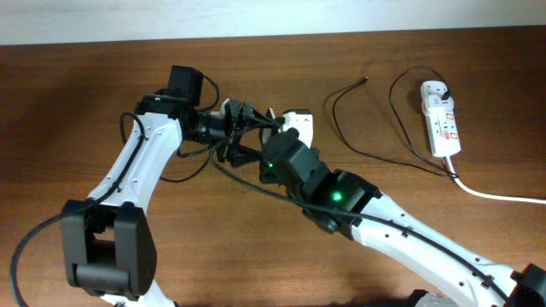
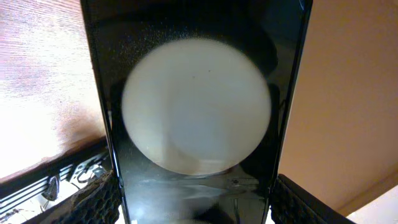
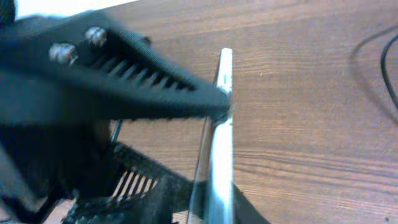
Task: Plug charger to phone and switch on socket
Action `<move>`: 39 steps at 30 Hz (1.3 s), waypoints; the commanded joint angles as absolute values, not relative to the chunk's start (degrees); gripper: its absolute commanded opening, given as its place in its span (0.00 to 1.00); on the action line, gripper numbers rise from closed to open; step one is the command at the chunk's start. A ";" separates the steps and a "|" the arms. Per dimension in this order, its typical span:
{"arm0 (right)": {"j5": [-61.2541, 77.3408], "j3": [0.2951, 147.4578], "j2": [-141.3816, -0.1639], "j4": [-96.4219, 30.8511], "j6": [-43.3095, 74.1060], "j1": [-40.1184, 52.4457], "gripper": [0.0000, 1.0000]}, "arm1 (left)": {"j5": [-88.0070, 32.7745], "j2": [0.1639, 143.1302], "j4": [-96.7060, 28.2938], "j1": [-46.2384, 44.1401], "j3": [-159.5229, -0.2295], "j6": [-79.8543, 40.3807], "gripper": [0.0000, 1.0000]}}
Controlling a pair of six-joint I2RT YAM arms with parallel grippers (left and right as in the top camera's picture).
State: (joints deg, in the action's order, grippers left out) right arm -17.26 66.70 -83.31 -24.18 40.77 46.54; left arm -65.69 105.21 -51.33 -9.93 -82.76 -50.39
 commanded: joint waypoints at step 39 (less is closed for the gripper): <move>-1.91 40.05 -40.49 -25.45 58.19 39.31 0.04 | -35.73 46.37 -0.95 -7.33 -20.01 -74.41 0.99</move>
State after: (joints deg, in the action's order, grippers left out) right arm -1.98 39.33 -40.01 -30.46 55.09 39.40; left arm -17.37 40.56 -13.45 -7.42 -22.52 -66.50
